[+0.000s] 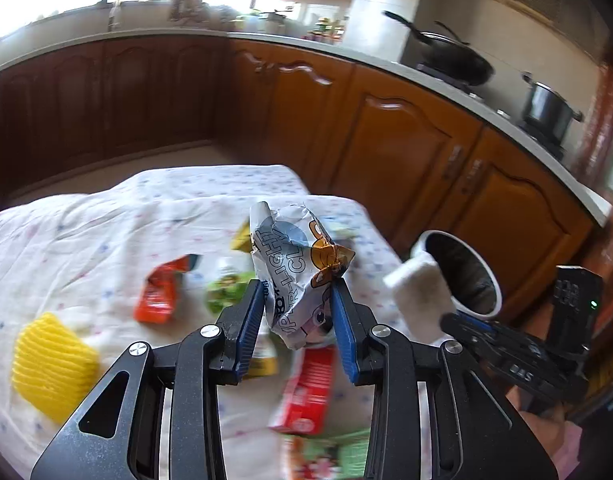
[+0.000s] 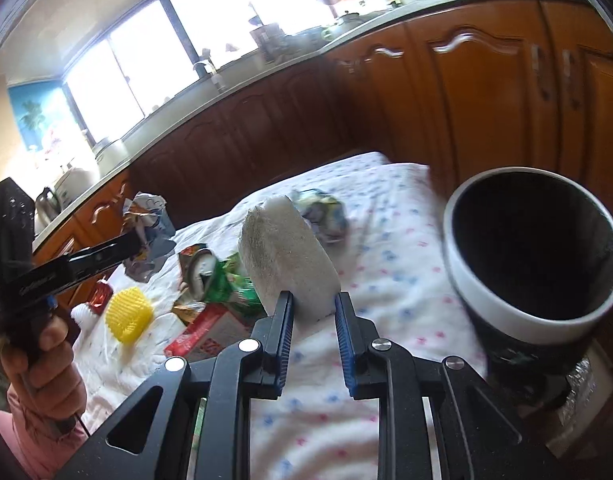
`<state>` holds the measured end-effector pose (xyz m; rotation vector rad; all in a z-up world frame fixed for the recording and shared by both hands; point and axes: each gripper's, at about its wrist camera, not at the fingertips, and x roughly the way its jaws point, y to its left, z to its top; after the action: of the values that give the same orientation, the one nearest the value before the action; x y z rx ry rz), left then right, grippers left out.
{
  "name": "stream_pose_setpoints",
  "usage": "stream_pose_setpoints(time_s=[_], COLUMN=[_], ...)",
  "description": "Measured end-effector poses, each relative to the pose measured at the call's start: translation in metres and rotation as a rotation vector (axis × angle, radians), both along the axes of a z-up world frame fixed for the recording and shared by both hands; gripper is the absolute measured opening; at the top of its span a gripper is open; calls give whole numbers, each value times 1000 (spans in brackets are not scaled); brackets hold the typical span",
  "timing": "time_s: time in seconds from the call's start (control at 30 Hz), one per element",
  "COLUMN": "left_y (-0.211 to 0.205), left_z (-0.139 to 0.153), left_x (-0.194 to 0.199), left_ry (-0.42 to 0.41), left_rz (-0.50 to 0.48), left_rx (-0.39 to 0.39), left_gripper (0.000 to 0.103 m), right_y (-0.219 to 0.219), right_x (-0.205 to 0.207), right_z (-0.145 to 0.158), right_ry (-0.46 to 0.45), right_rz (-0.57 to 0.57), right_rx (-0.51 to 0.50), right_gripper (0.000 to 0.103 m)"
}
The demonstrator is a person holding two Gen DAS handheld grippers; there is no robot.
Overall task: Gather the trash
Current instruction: 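Grasp the silver crumpled wrapper with the left tool while the right tool grasps the white foam block, then carry both items over the trash bin and open both tools to drop them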
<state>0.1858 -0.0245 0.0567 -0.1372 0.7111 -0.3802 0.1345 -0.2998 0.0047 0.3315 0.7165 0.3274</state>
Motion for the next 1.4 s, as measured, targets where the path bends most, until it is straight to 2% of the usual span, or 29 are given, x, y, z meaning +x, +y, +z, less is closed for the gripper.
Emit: stream_pose_setpoints(time_s=[0.17, 0.43, 0.73, 1.1, 1.4], left_y=[-34, -90, -139, -201, -252], left_z=[0, -20, -32, -32, -30], left_x=[-8, -15, -9, 14, 39], left_ry=[8, 45, 77, 106, 140], left_rz=[-78, -177, -237, -295, -326], left_rx=[11, 57, 96, 106, 149], left_gripper=[33, 33, 33, 33, 34], right_y=[-23, -61, -97, -137, -150], right_x=[-11, -23, -25, 0, 29], right_z=[1, 1, 2, -2, -7], right_ry=[4, 14, 19, 90, 173], right_rz=[-58, -140, -222, -320, -323], right_rx=[-6, -18, -34, -145, -211], right_gripper=[21, 21, 22, 22, 23])
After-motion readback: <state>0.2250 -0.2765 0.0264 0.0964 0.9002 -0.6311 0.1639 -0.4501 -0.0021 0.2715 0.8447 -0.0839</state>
